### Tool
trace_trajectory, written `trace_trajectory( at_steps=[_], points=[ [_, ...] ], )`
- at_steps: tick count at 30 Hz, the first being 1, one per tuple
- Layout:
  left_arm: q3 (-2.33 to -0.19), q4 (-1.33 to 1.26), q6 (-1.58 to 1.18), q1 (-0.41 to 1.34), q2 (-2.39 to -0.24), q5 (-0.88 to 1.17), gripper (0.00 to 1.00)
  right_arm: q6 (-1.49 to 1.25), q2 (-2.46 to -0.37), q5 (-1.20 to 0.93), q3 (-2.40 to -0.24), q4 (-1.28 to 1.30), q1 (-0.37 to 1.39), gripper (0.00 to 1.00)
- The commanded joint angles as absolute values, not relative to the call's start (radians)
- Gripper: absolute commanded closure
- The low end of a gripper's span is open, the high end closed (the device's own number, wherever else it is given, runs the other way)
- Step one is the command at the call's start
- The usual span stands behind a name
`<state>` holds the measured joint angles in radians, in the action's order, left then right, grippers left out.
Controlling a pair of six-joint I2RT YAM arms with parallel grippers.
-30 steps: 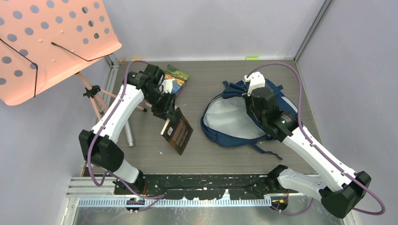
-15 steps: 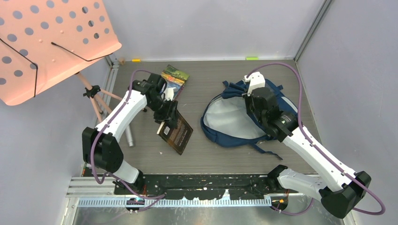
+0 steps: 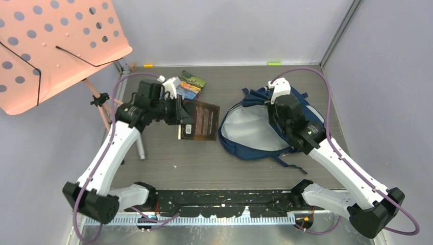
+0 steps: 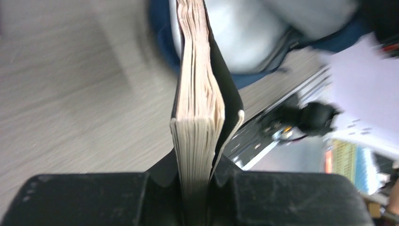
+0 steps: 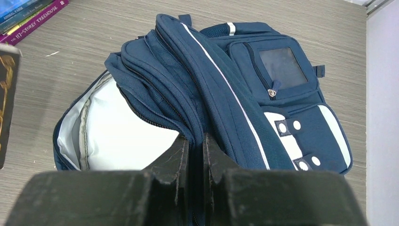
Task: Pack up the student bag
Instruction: Pick up the book from the center of the board, then place the book in the student bag.
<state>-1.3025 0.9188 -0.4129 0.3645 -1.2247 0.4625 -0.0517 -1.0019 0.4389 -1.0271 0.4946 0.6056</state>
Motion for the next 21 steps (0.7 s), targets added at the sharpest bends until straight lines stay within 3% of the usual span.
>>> trace_trajectory(
  at_steps=[1, 11, 21],
  points=[
    [-1.214, 0.493, -0.728, 0.37, -1.1, 0.574, 1.0, -0.115, -0.94, 0.457, -1.14, 0.353, 0.604, 1.0],
    [-0.892, -0.101, -1.109, 0.525, -1.065, 0.41, 1.0, -0.238, -0.898, 0.586, -1.21, 0.305, 0.603, 1.0],
    [-0.836, -0.447, -1.212, 0.684, -1.291, 0.306, 1.0, -0.33, -0.817, 0.566, -1.127, 0.124, 0.604, 0.99]
  ],
)
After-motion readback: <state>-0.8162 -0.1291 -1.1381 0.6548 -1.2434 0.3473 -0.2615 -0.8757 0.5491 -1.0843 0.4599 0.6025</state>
